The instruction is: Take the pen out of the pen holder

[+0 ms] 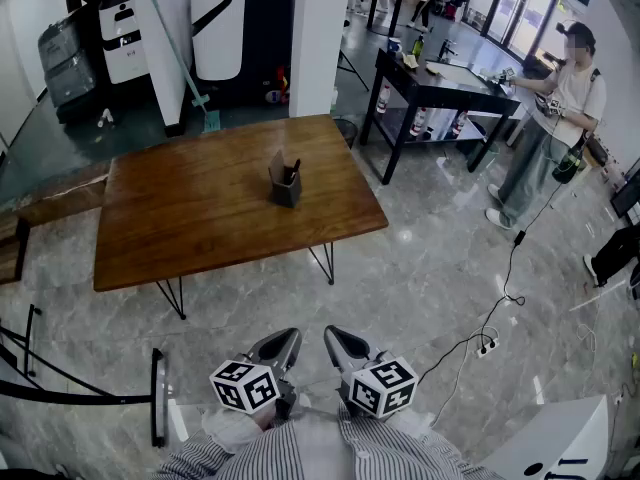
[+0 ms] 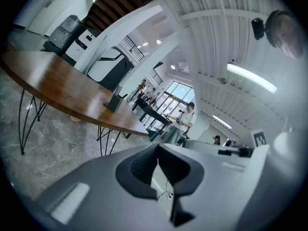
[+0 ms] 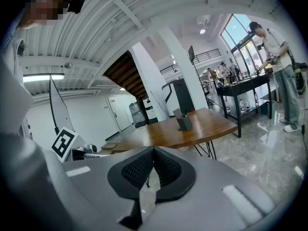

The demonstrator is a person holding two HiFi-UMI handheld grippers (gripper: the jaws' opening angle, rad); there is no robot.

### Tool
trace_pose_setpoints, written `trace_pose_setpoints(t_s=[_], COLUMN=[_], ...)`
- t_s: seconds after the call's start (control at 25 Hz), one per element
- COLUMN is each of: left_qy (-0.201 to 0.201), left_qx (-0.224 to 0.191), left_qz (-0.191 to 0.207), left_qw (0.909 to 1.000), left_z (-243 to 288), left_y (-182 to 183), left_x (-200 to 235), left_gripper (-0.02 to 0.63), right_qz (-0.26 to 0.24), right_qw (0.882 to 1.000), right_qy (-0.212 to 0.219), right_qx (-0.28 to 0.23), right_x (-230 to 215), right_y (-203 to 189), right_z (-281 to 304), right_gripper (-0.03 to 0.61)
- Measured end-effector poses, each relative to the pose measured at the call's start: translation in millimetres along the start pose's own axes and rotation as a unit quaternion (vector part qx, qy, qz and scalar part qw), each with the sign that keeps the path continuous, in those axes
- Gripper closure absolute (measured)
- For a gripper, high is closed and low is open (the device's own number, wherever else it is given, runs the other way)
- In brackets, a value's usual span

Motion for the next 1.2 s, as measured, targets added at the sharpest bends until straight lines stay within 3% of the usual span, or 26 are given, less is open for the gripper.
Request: trace_pose_setpoints(t_s=[0.28,0.44,0.68,0.88,1.08,1.2], left_qy=[0.001,-0.002,-0.023,-0.046,-0.050,-0.047], left_qx=[-0.009,-0.025,-0.017,-0.006,-0.001,0.012], left_qz=[0.032,0.034,0.048,0.066,0.060,0.048], left_qw=[0.9994,0.9991,0.9984,0.9967,0.9969,0.9977], left_z=[35.6,56.8,108.7,154.5,183.2,196.4], left_y=[24.3,54.1,104.4,146.8,184.6,188.9], left_x=[27.9,55.3,102.2,138.8,181.1,199.3], left_gripper=[0.606,0.606,0.606,0.606,0.606,0.606], right_qz=[-0.010,-0.012,0.005,0.007,0.026,0.029], right_qw=[1.000,1.000,0.999,0.998,0.997,0.997], right_qy=[-0.001,-0.001,0.027,0.012,0.010,0.012], right_qx=[-0.009,-0.016,-0.034,-0.061,-0.076,-0.072], right_x=[-26.7,-39.1,-53.3,-76.6,-91.1,-94.8], right_y=[25.8,49.2,99.8,144.9,186.0,194.9], right_z=[39.4,71.9,134.3,185.8,236.8,256.5], right_gripper=[0.578,0.578,0.578,0.578,0.578,0.578])
Point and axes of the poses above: the fingertips, and each gripper's own axes: z forward along the fingers, x to its left, y out of its top, the point moved 2 cm from there along -z, backward along the fingers, and after that the axes turned 11 degrees about z, right-handed, at the moved point
